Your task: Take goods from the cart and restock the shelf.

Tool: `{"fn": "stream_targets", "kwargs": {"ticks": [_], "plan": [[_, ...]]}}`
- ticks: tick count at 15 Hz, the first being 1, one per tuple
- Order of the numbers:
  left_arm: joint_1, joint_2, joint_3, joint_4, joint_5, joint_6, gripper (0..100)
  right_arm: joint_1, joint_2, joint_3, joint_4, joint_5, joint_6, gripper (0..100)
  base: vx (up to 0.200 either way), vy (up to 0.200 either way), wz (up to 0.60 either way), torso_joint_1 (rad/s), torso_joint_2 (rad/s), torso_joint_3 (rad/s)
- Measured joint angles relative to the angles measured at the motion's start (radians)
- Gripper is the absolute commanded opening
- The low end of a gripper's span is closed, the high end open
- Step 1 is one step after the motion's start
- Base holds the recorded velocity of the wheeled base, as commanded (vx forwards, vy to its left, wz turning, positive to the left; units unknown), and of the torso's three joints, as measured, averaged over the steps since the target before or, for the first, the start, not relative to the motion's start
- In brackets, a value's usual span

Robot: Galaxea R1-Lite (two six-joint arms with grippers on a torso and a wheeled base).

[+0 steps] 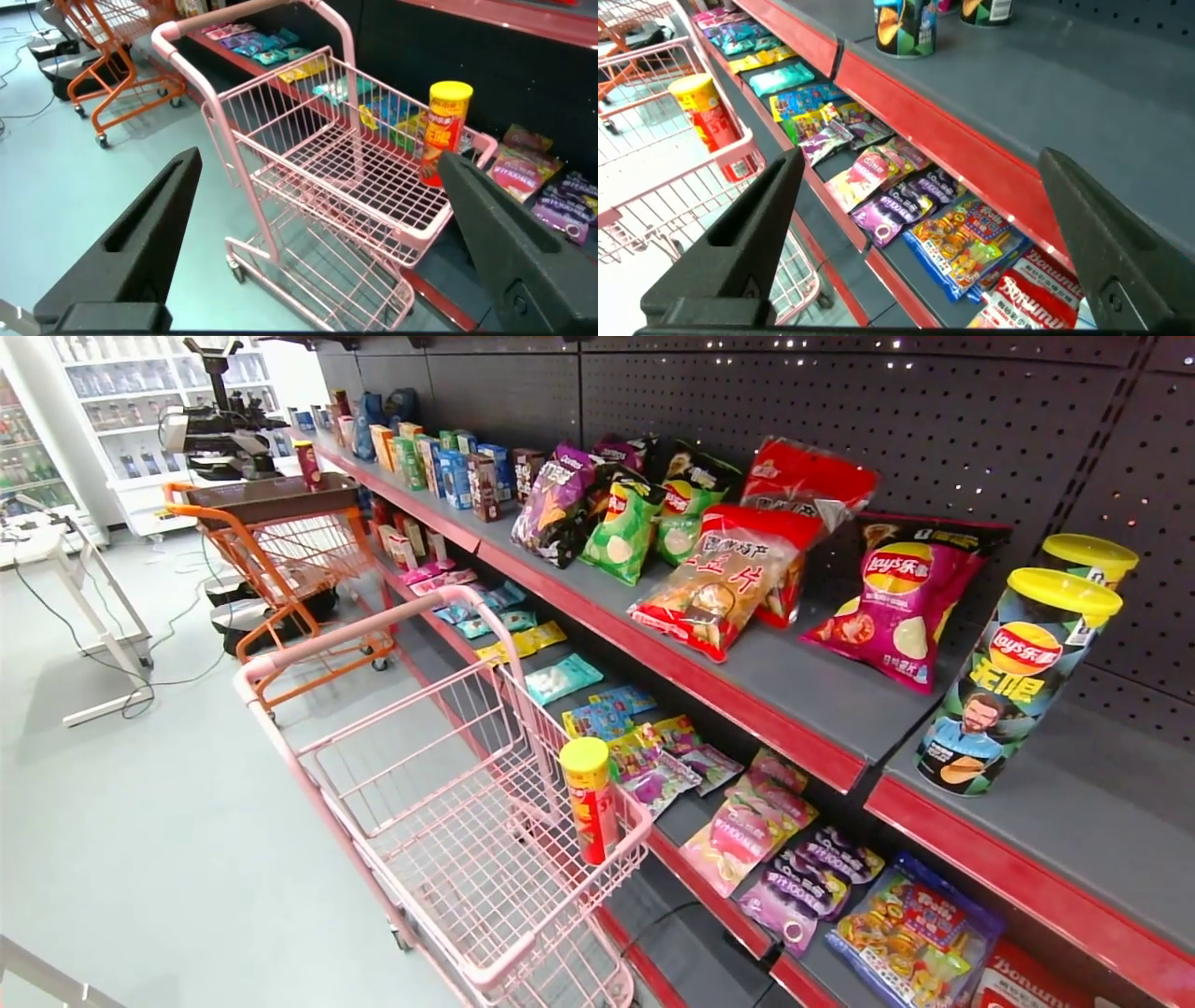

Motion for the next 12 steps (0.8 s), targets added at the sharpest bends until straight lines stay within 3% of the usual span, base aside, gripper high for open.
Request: {"fn": "stream_targets", "kwargs": {"ticks": [7,12], "plan": [[0.0,0.0,0.0,0.0,0.0,0.0,100,0.0,0.0,0.0,0.0,0.0,-0.001,100,0.0,0.0,0.0,-0.149,0.38,0.231],[0.0,0.0,0.0,0.0,0.0,0.001,100,0.0,0.0,0.0,0.0,0.0,-0.001,100,0.0,0.0,0.0,-0.187,0.53,0.332]]}}
